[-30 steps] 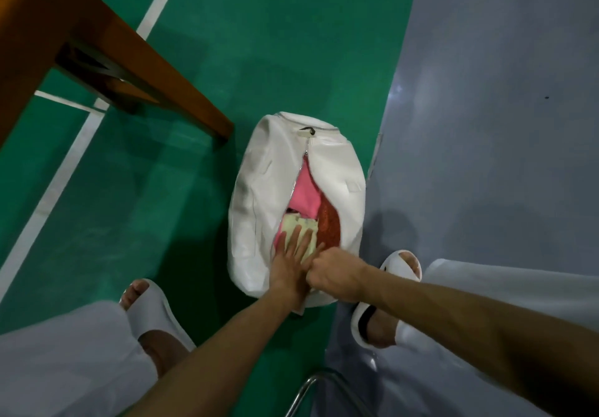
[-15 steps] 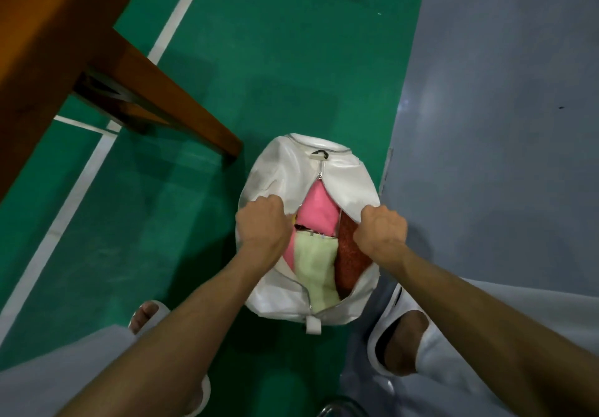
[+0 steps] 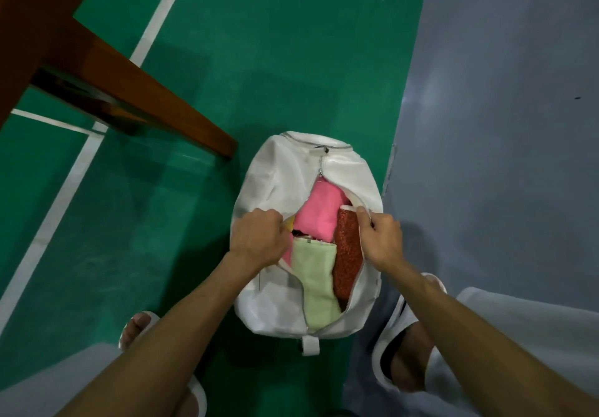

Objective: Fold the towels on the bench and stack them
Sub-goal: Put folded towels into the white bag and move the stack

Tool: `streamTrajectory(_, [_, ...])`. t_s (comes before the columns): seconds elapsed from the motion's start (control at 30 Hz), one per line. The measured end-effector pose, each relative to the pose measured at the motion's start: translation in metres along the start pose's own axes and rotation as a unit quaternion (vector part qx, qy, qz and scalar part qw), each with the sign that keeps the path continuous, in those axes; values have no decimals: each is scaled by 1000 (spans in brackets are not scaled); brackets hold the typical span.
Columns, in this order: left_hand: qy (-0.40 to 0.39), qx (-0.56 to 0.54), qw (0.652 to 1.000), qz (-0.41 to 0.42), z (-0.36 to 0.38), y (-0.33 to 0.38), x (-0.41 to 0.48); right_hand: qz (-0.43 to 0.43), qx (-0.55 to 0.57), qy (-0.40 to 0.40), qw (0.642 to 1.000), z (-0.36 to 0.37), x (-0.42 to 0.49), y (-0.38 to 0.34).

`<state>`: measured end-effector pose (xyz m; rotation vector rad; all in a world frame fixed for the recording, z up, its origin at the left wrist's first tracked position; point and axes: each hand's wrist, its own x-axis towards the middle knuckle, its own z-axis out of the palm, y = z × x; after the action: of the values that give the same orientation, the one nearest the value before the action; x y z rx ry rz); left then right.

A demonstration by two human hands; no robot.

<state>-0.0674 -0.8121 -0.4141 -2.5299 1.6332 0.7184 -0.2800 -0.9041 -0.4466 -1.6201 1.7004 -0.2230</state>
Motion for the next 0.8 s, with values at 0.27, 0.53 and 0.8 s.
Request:
streamTrajectory(0.27, [-26,-235,971,-44,69,22,-21,-47,-168,-81,981,78,-35,-45])
streamTrajectory(0.53, [-43,-229,972,-30,52,27,7,-108,-28,-66,992,50,5,-23])
streamTrajectory(0.8, [3,-271,962,36,55,21,7,-188,26,24,982,75,12,-29])
